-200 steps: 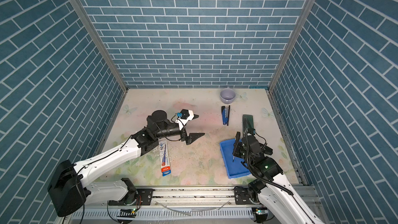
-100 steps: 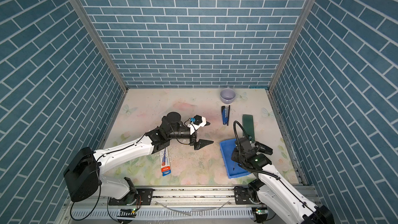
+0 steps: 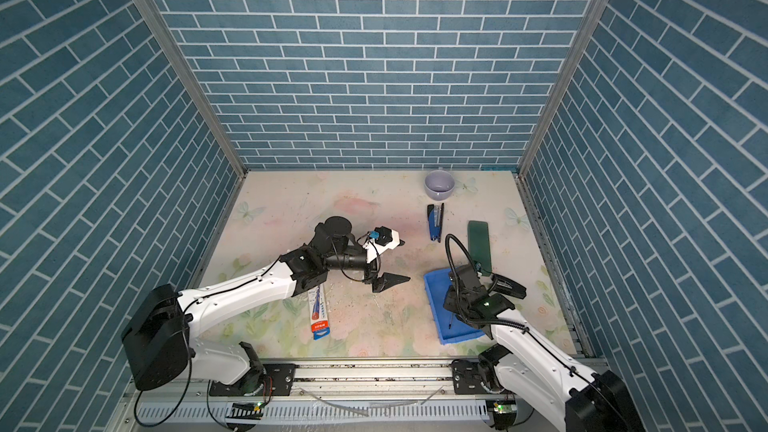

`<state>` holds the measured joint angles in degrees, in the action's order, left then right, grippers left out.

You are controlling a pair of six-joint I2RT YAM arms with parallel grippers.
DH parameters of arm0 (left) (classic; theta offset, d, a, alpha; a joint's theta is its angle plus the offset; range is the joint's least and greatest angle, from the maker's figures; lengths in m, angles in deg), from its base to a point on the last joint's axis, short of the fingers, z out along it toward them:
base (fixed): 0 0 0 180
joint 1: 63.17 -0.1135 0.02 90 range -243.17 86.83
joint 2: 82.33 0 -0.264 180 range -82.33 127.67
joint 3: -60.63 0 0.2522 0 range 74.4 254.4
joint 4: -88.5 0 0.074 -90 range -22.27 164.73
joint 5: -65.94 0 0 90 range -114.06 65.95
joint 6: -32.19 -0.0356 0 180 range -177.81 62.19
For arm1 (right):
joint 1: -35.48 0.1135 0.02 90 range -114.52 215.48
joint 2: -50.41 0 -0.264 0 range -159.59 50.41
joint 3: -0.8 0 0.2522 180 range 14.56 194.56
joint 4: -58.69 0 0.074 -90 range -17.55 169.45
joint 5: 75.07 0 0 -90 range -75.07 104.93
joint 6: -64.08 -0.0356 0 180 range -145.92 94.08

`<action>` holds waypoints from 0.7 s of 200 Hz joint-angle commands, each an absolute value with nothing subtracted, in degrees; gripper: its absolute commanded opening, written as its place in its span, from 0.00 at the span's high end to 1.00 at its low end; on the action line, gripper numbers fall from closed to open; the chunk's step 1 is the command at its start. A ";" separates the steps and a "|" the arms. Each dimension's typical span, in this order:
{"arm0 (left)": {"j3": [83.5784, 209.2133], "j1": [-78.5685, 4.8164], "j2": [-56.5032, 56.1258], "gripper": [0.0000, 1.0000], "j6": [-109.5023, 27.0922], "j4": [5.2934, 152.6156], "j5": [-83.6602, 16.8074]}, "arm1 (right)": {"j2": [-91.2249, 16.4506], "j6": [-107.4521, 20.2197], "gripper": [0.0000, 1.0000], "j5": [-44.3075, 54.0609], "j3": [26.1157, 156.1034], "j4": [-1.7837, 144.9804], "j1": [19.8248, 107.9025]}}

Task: Put the screwdriver in the bin

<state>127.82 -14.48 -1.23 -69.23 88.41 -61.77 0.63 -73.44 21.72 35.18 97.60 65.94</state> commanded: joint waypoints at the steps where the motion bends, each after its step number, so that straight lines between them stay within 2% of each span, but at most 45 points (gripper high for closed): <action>1: 128.55 -14.12 -2.84 0.00 -70.20 87.57 -61.78 | 3.77 -72.86 0.72 23.63 34.82 100.23 65.80; 16: 128.28 -14.12 -2.90 0.00 -70.29 87.46 -61.60 | 6.66 -72.40 0.57 22.93 35.66 102.21 65.79; 37: 127.92 -14.12 -3.35 0.00 -70.81 86.94 -60.89 | 9.56 -71.82 0.45 22.66 37.73 104.11 65.81; 62: 126.82 -14.21 -4.44 0.00 -69.46 88.03 -58.45 | 11.16 -70.91 0.36 23.72 41.28 105.66 65.82; 91: 125.31 -15.55 -6.59 0.00 -68.16 87.89 -53.61 | 9.70 -65.94 0.30 25.23 47.28 105.94 65.69; 140: 121.30 -21.64 -12.33 0.00 -67.95 84.58 -38.52 | 2.77 -50.74 0.14 29.08 56.25 101.35 64.12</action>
